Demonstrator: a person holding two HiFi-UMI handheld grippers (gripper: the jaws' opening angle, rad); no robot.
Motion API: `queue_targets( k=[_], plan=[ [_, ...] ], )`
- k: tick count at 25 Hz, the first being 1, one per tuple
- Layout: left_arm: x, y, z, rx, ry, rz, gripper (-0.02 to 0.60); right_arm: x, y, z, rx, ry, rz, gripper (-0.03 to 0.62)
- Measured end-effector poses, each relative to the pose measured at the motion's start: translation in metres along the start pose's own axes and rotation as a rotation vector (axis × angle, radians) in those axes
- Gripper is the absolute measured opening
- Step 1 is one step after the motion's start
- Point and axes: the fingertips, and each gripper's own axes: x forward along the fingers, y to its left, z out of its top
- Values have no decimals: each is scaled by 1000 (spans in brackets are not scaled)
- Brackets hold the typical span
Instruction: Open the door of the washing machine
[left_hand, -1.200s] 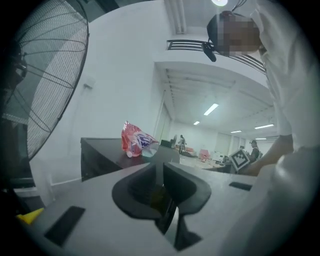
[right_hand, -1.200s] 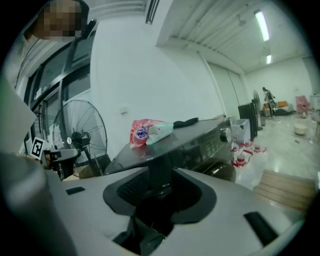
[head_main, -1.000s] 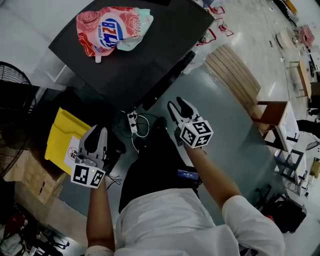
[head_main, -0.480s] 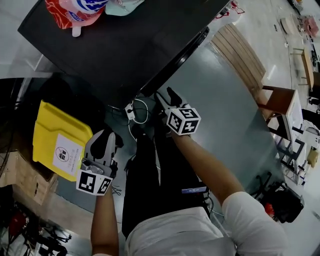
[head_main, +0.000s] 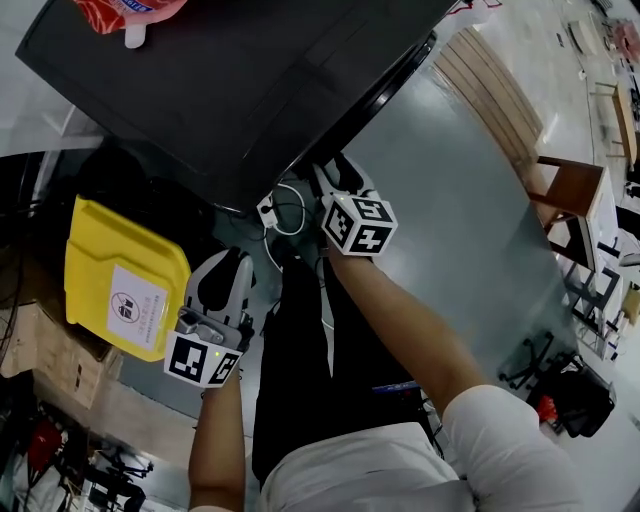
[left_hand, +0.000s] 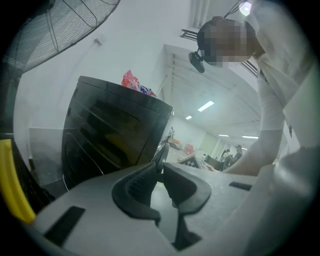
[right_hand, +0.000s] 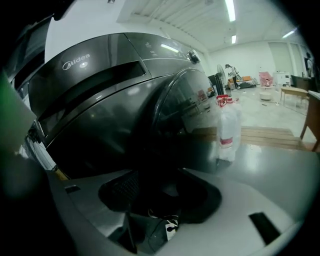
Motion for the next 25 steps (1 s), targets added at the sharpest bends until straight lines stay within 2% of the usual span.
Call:
queue_targets(
  k=[11, 16, 22, 25],
  plan=[
    [-12, -4, 2, 6, 5, 4, 52, -1, 0, -5, 79, 39, -1, 212],
    [-14, -6, 2, 3, 6, -7, 52, -23, -20, -14, 106, 37, -45, 184],
    [1, -18, -11, 8, 32, -62, 52, -76, -76, -24, -1, 85, -41, 155],
    [16, -34, -21, 10, 63, -107, 52, -108, -118, -22, -63, 83, -76, 132]
  ],
)
